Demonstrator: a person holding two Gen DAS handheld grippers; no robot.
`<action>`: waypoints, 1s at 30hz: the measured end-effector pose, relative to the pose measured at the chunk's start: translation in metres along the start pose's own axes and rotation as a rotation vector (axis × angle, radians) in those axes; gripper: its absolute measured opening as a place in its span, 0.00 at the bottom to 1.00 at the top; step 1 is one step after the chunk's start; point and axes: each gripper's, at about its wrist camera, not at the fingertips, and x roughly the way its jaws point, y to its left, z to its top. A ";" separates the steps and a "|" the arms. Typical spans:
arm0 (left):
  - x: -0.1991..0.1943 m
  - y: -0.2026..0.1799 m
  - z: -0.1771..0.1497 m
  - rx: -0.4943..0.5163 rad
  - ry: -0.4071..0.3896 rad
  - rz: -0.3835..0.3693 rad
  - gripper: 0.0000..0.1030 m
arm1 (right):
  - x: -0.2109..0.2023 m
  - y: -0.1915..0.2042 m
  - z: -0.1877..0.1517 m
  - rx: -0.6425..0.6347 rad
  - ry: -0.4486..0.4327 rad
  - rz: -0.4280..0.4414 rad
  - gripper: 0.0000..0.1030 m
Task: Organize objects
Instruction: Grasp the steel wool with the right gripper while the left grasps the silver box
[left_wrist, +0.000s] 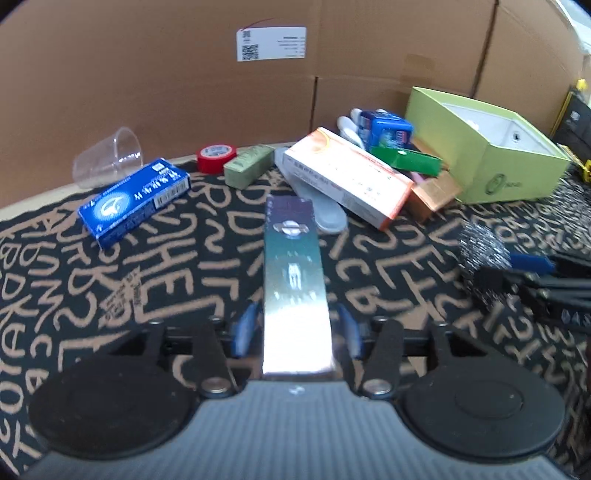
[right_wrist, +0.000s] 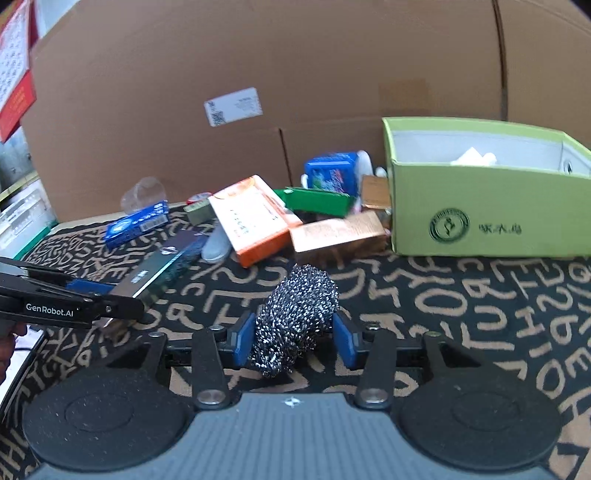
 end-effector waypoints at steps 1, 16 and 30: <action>0.003 -0.002 0.002 0.004 -0.003 0.007 0.55 | -0.001 0.000 -0.001 -0.004 -0.001 -0.006 0.55; 0.031 -0.014 0.014 0.042 0.002 0.063 0.58 | 0.007 0.006 -0.003 -0.016 -0.010 -0.052 0.54; -0.028 -0.038 0.023 0.054 -0.091 -0.042 0.37 | -0.030 -0.012 0.014 -0.007 -0.120 -0.003 0.43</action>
